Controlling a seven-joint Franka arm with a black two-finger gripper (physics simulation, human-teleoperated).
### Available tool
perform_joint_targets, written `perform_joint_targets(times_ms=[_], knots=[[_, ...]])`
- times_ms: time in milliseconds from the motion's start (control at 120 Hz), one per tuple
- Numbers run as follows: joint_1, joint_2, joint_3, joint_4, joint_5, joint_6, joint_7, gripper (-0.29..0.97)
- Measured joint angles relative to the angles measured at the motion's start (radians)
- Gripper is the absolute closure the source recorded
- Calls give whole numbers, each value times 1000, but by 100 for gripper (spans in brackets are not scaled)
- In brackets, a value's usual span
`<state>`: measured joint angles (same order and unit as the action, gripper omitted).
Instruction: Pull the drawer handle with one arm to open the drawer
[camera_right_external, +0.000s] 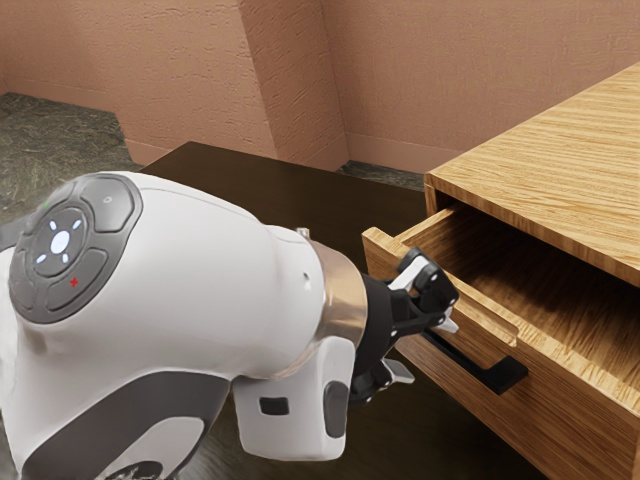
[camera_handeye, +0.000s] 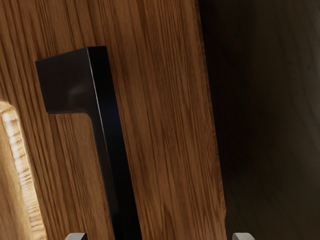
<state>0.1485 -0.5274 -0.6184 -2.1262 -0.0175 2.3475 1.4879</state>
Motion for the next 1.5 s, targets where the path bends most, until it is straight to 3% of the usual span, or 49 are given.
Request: perform_joint_targets(times_ms=[492,750,1167,1500], knots=[[7,-31,0,-12,-3,-2,1,44],[7,-66,-1,-24,-5,-6,0,44],[14,-20,0,-22,-5,-1,-1,43],[3,-77,11,-62,-9,-4,-2,44]])
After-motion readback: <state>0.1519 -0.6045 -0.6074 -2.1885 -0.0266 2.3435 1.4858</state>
